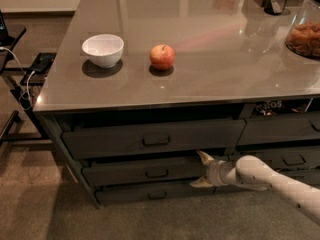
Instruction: Open middle drawer
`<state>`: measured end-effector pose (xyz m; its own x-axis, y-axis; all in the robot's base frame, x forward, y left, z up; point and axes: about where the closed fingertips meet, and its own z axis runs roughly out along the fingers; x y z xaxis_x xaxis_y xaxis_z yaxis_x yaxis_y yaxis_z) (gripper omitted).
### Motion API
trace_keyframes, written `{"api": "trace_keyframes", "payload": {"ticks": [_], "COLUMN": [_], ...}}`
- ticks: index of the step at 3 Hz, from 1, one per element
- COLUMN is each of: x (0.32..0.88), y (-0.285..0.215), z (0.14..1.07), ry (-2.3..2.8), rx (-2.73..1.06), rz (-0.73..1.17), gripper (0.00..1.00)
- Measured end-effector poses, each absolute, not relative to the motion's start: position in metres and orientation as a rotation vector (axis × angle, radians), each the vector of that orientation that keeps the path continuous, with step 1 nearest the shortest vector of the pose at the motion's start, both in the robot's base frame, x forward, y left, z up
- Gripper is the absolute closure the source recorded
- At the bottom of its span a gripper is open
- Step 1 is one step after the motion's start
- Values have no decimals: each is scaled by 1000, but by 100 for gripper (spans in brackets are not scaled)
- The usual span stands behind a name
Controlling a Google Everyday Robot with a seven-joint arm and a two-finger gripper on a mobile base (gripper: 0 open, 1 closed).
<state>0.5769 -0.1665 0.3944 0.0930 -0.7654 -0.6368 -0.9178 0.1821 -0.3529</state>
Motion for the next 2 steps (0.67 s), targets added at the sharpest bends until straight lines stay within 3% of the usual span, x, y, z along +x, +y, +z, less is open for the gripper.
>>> {"api": "trace_keyframes", "payload": {"ticks": [2], "x": [583], "y": [-165], "z": [408], "ry": [1698], "rx": [-1610], "rz": [253], "gripper": [85]}}
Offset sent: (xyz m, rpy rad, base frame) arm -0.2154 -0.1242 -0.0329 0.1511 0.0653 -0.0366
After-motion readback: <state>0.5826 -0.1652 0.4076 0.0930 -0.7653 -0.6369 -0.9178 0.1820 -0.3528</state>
